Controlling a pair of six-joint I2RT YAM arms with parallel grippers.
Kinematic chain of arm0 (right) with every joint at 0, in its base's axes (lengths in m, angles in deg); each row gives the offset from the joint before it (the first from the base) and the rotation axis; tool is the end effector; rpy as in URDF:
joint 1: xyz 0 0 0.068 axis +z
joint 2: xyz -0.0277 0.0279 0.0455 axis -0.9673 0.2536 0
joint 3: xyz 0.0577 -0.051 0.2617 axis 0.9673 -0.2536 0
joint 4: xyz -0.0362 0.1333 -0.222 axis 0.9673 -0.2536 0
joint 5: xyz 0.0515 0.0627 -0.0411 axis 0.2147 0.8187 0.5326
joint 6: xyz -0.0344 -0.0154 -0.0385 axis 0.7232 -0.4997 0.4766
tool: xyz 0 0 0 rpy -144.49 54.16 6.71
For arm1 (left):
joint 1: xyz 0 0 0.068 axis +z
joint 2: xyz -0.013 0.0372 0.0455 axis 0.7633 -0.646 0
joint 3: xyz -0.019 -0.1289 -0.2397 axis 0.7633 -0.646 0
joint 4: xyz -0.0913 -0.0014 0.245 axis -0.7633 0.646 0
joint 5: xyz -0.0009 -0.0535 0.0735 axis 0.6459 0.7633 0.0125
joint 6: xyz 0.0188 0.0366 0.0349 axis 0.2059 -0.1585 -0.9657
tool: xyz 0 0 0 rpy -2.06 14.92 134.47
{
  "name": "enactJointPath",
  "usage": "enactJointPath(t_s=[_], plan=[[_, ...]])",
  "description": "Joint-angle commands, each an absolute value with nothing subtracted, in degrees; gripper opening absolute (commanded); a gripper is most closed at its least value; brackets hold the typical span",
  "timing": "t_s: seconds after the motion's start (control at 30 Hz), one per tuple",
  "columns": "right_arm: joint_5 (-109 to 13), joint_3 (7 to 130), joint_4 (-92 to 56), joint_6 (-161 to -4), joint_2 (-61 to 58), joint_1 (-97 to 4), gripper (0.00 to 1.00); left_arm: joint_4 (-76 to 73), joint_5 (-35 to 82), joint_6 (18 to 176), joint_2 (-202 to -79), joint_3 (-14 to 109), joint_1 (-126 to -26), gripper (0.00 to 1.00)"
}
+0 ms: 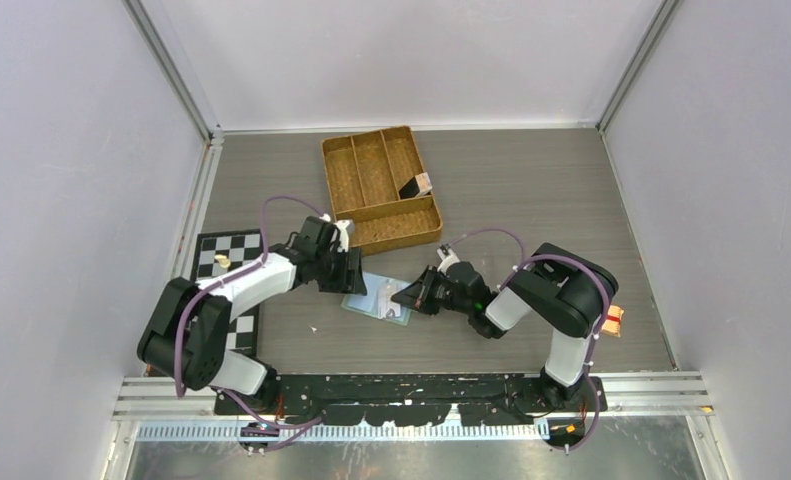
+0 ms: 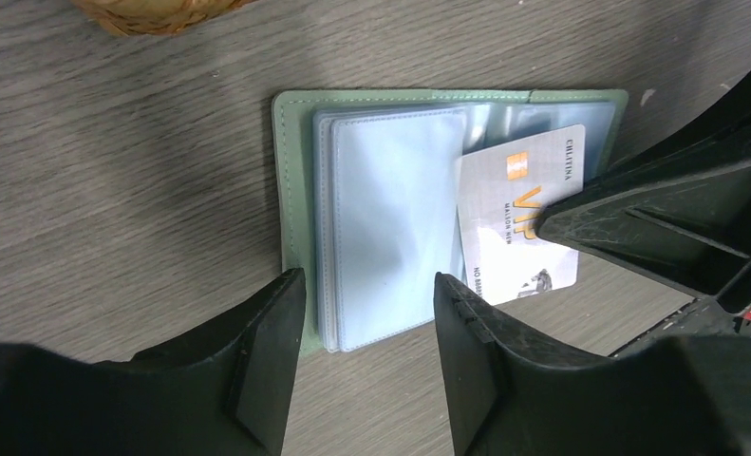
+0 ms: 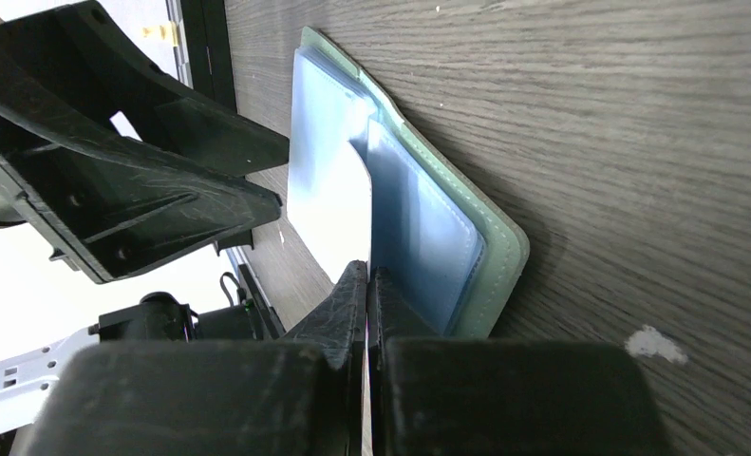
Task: Put the credit cards into the card holder
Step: Insert the credit card into the card holder.
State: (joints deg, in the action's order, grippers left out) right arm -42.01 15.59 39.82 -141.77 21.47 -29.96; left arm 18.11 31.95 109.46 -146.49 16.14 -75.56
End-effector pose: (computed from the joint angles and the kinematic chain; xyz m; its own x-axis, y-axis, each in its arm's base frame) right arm 0.1901 0.2045 0.0927 -0.8867 0.3682 -0.2796 -0.0785 0.4761 0.8759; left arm 0.2325 -0.1238 0.1702 -0.9231 0.0075 -0.3845 0.1922 0.8750 -0.4443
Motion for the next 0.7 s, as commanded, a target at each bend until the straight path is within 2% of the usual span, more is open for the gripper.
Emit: enactJointPath(t_s=[0.0, 0.67], plan=[[-46.46, 15.51, 43.21, -143.24, 23.50, -29.43, 0.00, 17.12, 31.66, 107.68, -147.98, 17.47, -75.38, 0.52], [-49.71, 17.89, 46.81, -144.60, 28.32, -28.00, 0.00, 18.36, 33.06, 107.23, -150.90, 18.01, -75.34, 0.25]])
